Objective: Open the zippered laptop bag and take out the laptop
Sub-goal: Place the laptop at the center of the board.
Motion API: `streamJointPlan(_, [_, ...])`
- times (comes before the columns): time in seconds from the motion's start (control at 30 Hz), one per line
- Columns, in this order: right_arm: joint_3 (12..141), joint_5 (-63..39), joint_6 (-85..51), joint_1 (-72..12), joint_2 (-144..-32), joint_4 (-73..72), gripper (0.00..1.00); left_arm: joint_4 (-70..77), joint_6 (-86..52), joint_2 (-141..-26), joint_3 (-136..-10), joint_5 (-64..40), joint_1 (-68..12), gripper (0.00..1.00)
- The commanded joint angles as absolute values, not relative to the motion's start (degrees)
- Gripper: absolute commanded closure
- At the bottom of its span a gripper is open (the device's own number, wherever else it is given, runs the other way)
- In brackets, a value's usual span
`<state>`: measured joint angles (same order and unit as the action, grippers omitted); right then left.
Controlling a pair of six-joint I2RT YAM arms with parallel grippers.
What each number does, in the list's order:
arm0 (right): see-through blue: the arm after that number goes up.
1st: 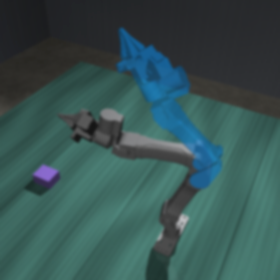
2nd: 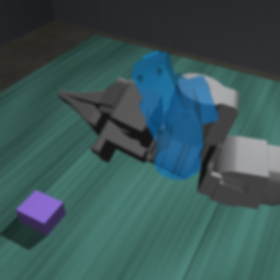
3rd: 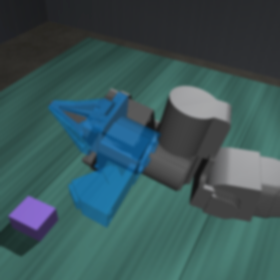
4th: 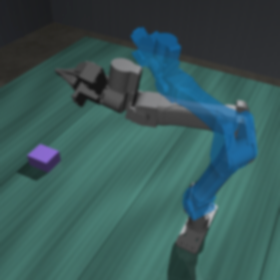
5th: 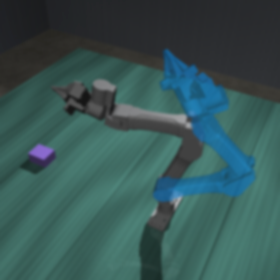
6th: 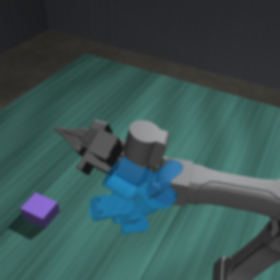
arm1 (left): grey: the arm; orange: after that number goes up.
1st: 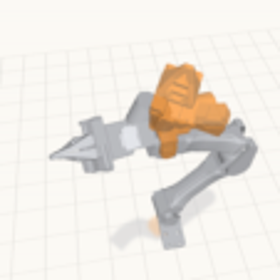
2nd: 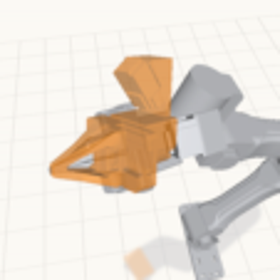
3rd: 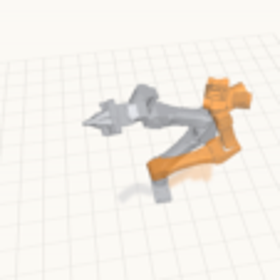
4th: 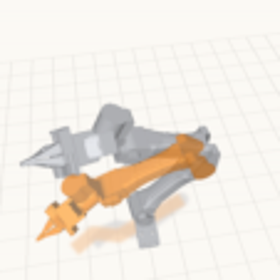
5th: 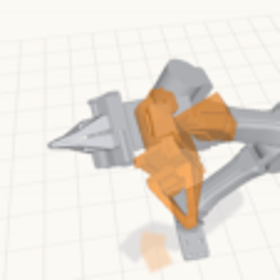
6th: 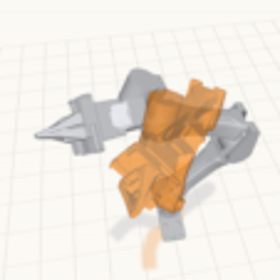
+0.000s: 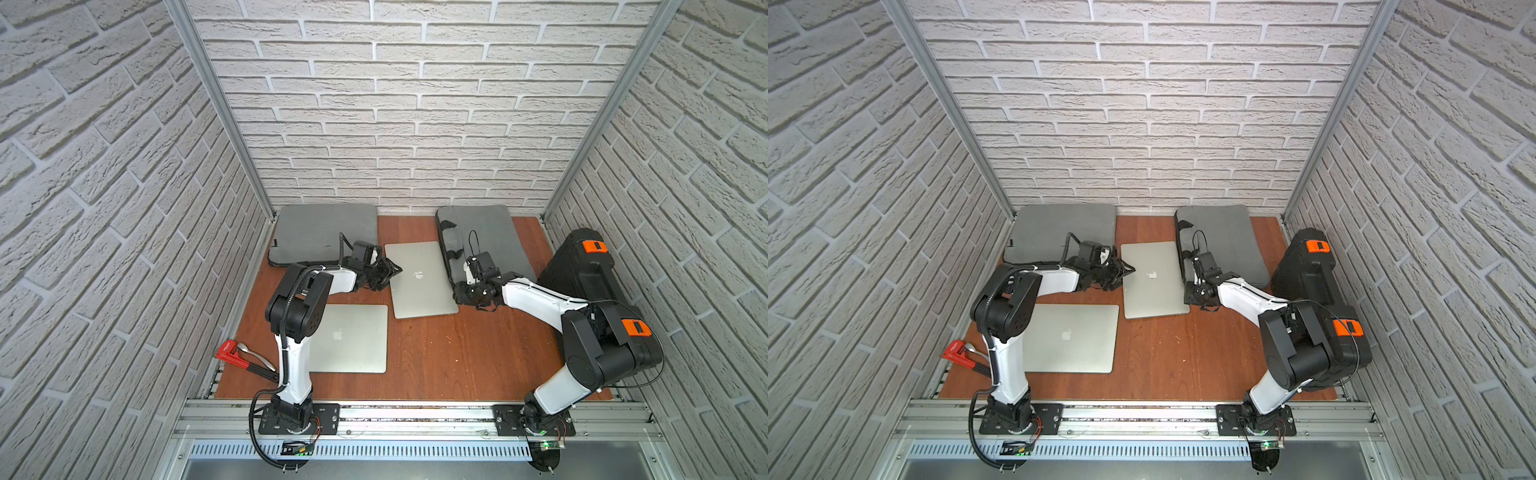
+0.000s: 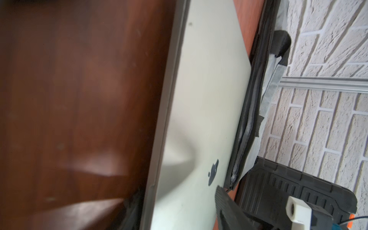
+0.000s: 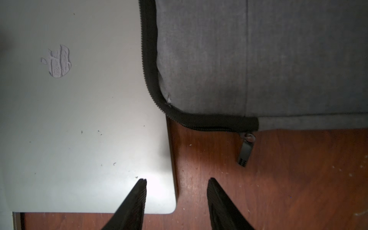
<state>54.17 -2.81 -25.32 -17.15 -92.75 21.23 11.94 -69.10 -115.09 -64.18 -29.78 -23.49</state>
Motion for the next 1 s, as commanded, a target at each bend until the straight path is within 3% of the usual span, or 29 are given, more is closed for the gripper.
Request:
streamJointPlan(0.0, [53.79, -3.43, -26.19, -17.49, -91.04, 19.73, 0.48, 15.69, -70.99, -115.40, -64.74, -33.00, -26.89, 0.42])
streamJointPlan(0.53, [52.20, -4.96, -27.74, -17.75, -91.48, 17.49, 0.48, 14.79, -71.45, -112.15, -59.59, -28.13, -22.68, 0.36])
streamJointPlan(0.73, [49.11, -7.30, -30.05, -18.26, -92.49, 14.23, 0.41, 14.12, -71.10, -110.86, -58.56, -27.05, -21.77, 0.35])
streamJointPlan(0.97, [47.05, -9.95, -32.35, -19.52, -92.56, 10.89, 0.41, 14.02, -70.86, -108.77, -56.36, -25.69, -20.35, 0.34])
